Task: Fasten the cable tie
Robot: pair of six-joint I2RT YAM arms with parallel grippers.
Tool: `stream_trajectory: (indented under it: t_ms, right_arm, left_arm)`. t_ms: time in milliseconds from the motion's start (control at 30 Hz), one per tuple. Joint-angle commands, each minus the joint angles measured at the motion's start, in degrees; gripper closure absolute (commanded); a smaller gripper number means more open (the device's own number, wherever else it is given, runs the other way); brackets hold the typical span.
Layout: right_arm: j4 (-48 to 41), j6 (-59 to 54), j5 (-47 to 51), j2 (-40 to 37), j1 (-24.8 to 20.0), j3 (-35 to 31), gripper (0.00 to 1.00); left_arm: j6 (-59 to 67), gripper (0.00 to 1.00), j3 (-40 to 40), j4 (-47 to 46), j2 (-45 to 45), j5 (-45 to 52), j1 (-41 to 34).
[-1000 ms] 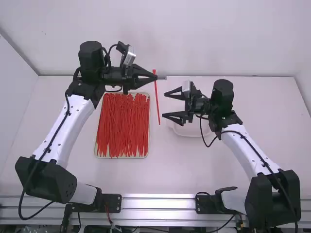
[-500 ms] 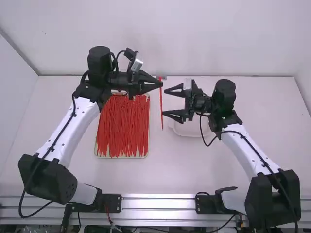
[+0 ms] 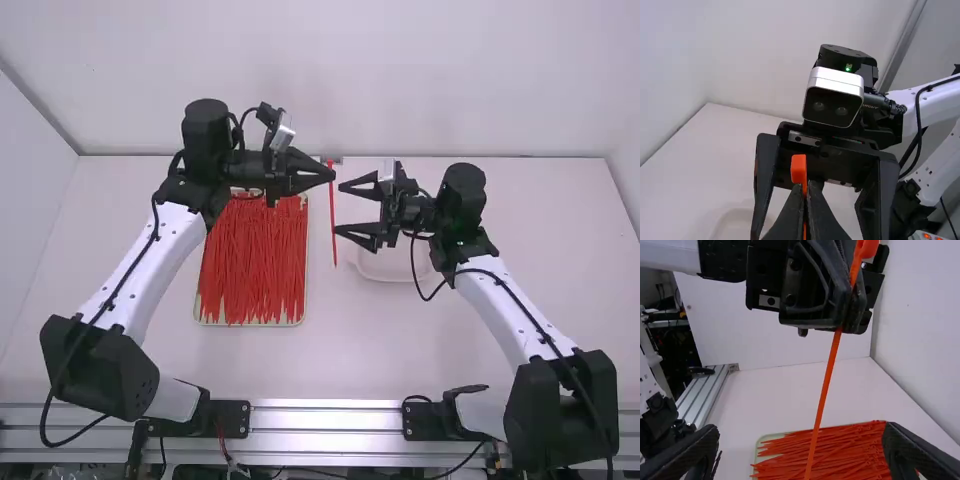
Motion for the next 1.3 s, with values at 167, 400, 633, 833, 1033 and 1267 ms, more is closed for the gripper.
stream_trajectory:
  t_ms: [167,400,633,833,1033,1267]
  right_arm:
    - [0.2,0.3,0.1,0.2,0.0,1.9,0.23]
    - [0.1,0.3,0.1,0.2,0.0,1.9,0.31]
    - [0.2,0.3,0.1,0.2,0.0,1.9,0.35]
    - [-0.1,0.4,0.1,0.2,0.0,1.9,0.52]
    - [-1.2,0.3,0.1,0.2,0.0,1.9,1.00]
    - [-1.3,0.3,0.1,0.2,0.1,1.9,1.00]
  left_arm:
    - [-0.5,0.99,-0.1,1.0,0.1,1.1,-0.3]
    - [-6.2,0.99,-0.1,7.1,0.1,1.4,-0.2]
    - [-8.7,0.99,-0.1,11.0,0.1,3.5,-1.5]
    - [-8.7,0.99,-0.1,11.8,0.1,3.5,-2.0]
    - [-8.6,0.98,-0.1,11.4,0.1,3.5,-2.0]
    - [-8.6,0.87,-0.1,11.4,0.1,3.5,-2.1]
